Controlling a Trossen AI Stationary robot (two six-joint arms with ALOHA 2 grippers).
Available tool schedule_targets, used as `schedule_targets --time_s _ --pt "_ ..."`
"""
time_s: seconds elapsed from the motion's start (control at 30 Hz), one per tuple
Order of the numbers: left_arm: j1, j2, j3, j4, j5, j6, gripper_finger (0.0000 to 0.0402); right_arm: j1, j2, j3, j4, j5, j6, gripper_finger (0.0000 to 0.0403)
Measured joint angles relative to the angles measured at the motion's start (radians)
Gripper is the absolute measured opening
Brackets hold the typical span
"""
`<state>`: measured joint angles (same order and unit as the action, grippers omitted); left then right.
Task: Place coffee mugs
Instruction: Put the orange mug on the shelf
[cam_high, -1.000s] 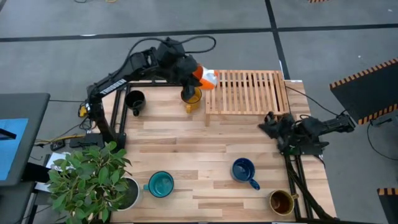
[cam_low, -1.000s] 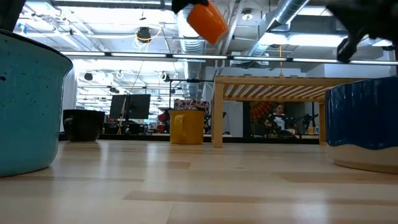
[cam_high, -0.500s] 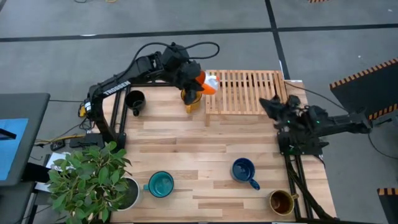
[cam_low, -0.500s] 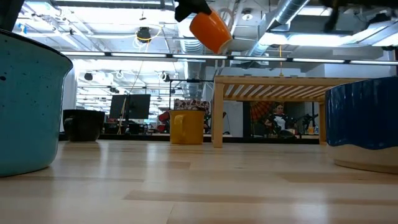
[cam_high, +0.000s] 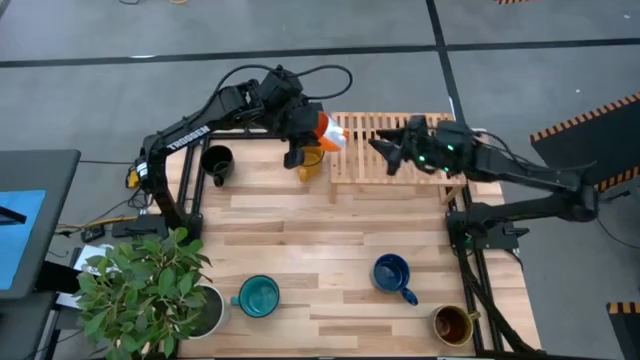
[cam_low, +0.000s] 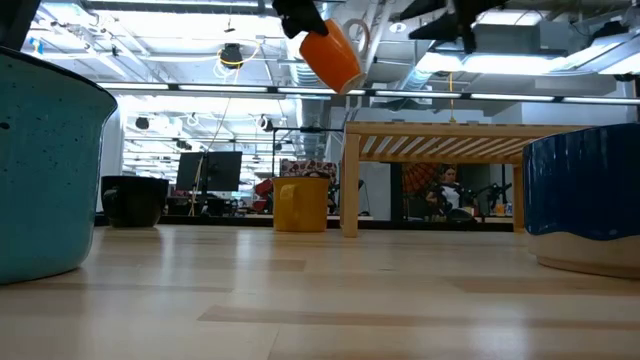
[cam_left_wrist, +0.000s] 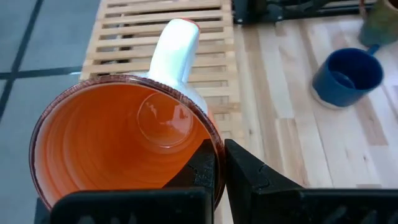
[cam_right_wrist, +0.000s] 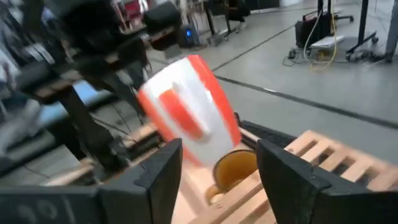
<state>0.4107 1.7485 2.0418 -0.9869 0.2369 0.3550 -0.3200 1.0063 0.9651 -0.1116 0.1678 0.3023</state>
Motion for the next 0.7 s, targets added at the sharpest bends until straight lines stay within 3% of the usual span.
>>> schedule_targets --time_s 0.2,0.43,0.53,0.7 --pt "0.000 0.002 0.000 0.013 0.016 0.001 0.0000 -0.034 0.127 0.104 -0.004 -0.124 -0.178 0.0238" --pt "-0.002 0.003 0.000 0.020 0.011 -0.001 0.0000 -0.069 0.200 0.178 -0.024 -0.224 -0.222 0.0231" --pt "-0.004 0.004 0.000 0.027 0.000 -0.004 0.0000 -0.082 0.227 0.186 -0.023 -0.312 -0.223 0.0230" --pt "-0.004 0.004 0.000 0.047 -0.008 -0.025 0.0000 -0.084 0.265 0.186 -0.012 -0.324 -0.225 0.0230"
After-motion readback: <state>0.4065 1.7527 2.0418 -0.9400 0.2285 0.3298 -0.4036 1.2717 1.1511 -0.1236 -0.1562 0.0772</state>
